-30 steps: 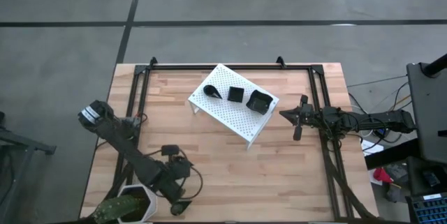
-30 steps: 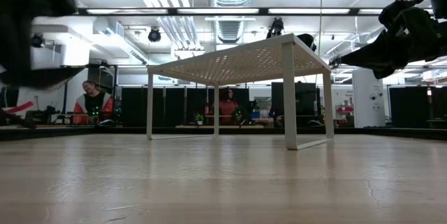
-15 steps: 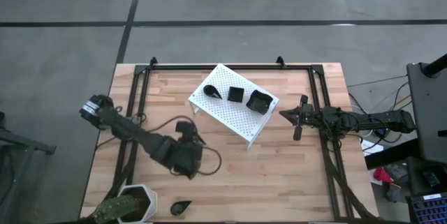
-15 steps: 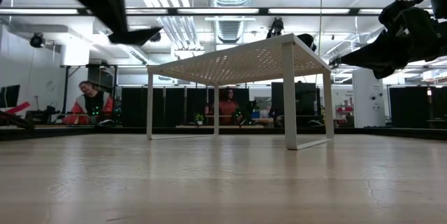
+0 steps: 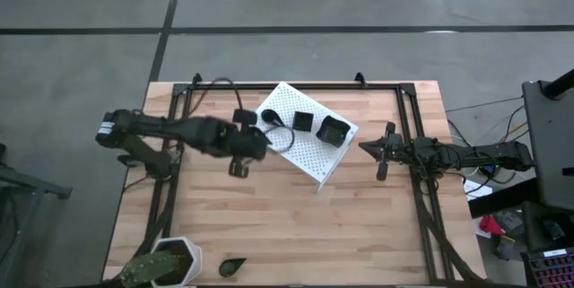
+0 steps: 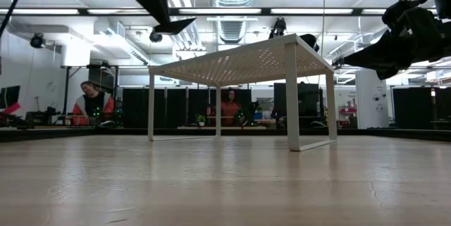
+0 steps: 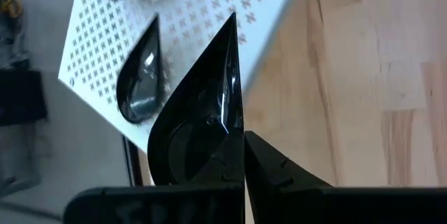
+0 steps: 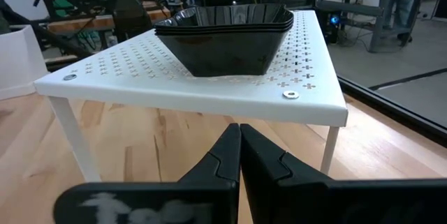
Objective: Pick & Place Mini shaped plates
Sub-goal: Stack the drop shaped plate on top of the other drop shaped plates on the shelf
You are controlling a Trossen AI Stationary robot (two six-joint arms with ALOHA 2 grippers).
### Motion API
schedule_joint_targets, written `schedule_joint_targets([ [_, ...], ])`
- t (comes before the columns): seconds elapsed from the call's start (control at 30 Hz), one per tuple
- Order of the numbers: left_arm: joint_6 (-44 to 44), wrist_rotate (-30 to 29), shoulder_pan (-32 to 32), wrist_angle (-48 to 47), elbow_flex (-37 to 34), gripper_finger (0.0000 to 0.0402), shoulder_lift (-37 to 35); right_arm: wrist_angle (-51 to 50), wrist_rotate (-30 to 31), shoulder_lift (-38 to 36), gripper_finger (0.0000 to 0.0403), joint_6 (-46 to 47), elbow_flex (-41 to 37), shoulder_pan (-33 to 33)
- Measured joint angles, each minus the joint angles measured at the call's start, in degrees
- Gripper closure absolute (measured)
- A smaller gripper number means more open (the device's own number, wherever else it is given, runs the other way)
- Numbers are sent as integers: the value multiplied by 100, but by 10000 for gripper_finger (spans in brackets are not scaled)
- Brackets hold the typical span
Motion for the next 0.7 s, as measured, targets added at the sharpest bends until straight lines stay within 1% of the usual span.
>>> schedule_joint_targets([
  [0.17,801,559,623,405,82,401,-39,0,1,0,394,0,0,0],
  [0.3,1457,614,959,765,84,401,-34,0,-1,0,394,0,0,2],
  [0.37,1679,811,1139,841,83,401,-11,0,1,0,394,0,0,0],
  [0.47,1796,1206,1414,1022,75,402,35,0,1,0,394,0,0,2],
  [0.6,1996,1272,1685,1328,73,402,79,0,1,-1,394,0,0,1],
  [0.7,2025,1499,1890,1472,71,402,145,0,0,0,394,-1,0,2],
])
